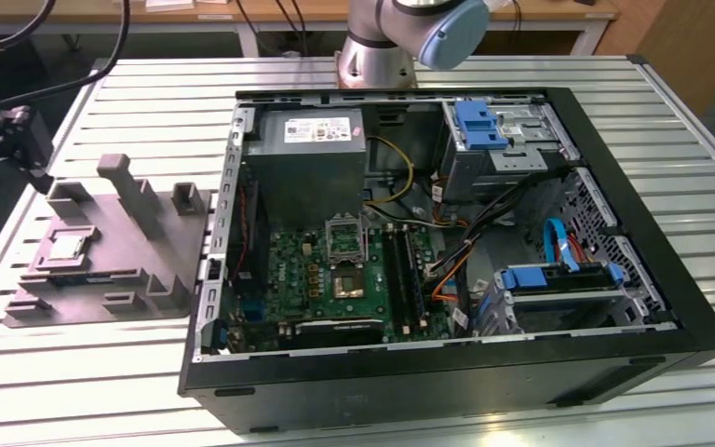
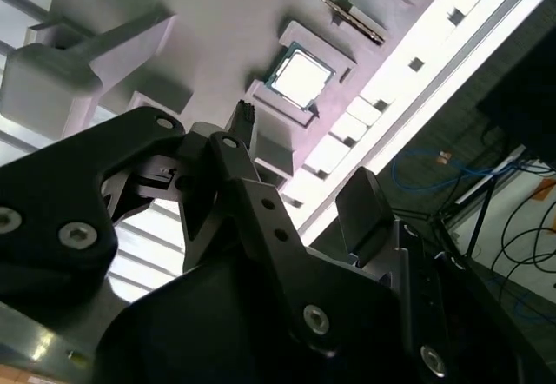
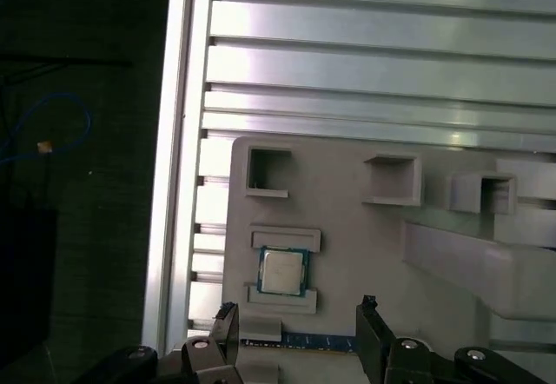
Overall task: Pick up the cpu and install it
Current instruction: 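Pick up the cpu and move it towards the insertion slot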
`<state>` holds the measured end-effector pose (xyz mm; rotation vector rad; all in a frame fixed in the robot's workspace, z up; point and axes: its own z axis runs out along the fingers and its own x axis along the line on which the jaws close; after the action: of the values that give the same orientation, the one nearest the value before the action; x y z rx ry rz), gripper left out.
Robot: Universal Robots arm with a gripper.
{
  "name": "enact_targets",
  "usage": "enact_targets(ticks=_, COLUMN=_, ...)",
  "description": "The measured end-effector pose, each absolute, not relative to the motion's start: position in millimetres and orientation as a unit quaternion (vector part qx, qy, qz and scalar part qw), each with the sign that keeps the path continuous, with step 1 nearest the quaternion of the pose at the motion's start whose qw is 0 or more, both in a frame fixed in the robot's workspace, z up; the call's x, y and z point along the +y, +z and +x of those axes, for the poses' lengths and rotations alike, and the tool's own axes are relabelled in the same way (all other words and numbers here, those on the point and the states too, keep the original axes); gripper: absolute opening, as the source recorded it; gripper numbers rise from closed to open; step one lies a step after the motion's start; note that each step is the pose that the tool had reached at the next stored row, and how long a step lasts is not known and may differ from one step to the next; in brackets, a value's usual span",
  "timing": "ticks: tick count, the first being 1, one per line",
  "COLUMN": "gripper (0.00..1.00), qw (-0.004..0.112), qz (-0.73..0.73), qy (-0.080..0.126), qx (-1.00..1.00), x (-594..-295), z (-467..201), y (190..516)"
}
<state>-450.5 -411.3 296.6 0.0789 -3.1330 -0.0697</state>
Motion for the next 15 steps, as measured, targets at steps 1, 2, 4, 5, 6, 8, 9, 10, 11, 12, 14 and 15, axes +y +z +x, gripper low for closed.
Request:
enact_targets(ticks=1, gripper=0.65, qw=0.003, qz=0.025, qy=-0.022, qx=-0.999, x=-411, z=-450, y=295)
enact_targets(ticks=2, gripper=0.65, qw=0.003, qz=0.025, qy=-0.022, qx=-0.999, x=-411, z=-450, y=293)
enact_targets(ticks=4, gripper=0.65, qw=0.003, qz=0.025, qy=-0.022, qx=-0.999, x=-412, z=-450, y=289)
enact_targets(ticks=5, gripper=0.65, qw=0.003, qz=0.025, qy=-0.022, qx=-0.999, x=-412, z=-450, y=287)
enact_targets(ticks=6, gripper=0.65, qw=0.003, qz=0.025, qy=-0.022, qx=-0.999, x=-412, z=-450, y=286)
enact_targets(ticks=8, gripper=0.65, qw=0.003, qz=0.025, qy=-0.022, qx=-0.999, x=-412, z=-450, y=282)
enact_targets(ticks=9, gripper=0.65, qw=0.003, qz=0.025, qy=-0.022, qx=-0.999, x=-412, z=-450, y=280)
enact_targets(ticks=10, gripper=0.65, qw=0.003, qz=0.025, qy=-0.022, qx=-0.999, x=-412, z=-450, y=279)
enact_targets(ticks=11, gripper=0.65, qw=0.003, qz=0.025, qy=-0.022, qx=-0.999, x=-412, z=-450, y=277)
enact_targets(ticks=12, gripper=0.65, qw=0.003, qz=0.025, qy=-0.022, qx=-0.999, x=-413, z=-450, y=275)
enact_targets(ticks=14, gripper=0.65, qw=0.003, qz=0.025, qy=-0.022, qx=-0.999, x=-414, z=-450, y=271)
enact_targets(ticks=15, gripper=0.65, qw=0.003, qz=0.025, qy=-0.022, qx=-0.999, x=-414, z=-450, y=269)
